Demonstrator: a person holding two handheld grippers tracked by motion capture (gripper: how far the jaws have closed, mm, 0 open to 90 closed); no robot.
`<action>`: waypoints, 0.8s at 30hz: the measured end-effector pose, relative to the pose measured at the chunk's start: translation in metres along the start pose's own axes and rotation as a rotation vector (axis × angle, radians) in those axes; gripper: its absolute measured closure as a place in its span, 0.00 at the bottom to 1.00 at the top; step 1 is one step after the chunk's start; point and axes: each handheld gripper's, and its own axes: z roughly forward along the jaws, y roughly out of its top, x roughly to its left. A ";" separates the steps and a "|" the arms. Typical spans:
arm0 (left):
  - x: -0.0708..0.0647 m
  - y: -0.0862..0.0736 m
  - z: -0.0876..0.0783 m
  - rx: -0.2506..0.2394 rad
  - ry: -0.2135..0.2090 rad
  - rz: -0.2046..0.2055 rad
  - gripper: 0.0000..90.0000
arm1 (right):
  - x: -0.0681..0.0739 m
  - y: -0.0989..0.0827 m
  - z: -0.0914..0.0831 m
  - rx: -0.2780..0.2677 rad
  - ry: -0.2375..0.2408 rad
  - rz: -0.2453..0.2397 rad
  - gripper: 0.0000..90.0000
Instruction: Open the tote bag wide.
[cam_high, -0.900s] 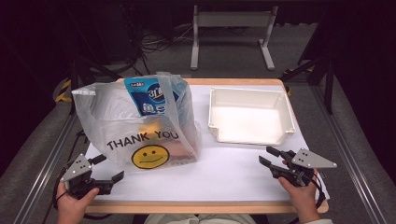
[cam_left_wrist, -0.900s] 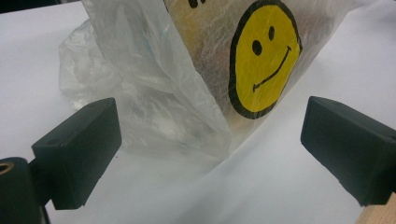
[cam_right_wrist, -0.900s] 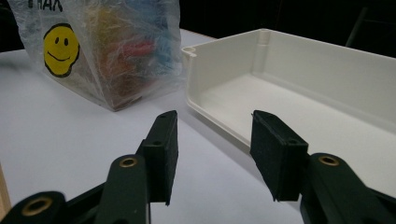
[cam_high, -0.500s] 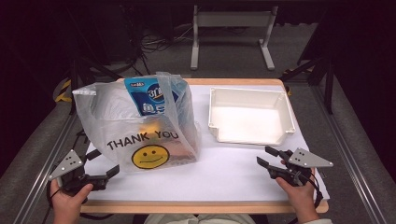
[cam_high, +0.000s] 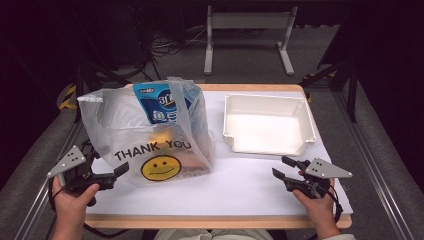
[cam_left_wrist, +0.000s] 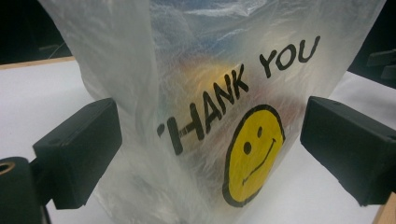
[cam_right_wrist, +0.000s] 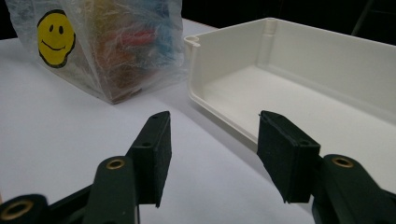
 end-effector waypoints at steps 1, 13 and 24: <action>0.001 0.001 0.002 0.004 -0.004 -0.004 0.09 | 0.000 0.000 0.001 0.005 0.000 -0.002 0.50; 0.009 0.002 0.013 0.020 -0.036 0.047 0.80 | 0.007 0.001 0.009 0.026 0.017 -0.023 0.50; 0.009 0.001 0.012 0.022 -0.036 0.045 1.00 | 0.009 0.012 0.010 -0.002 0.014 -0.015 0.49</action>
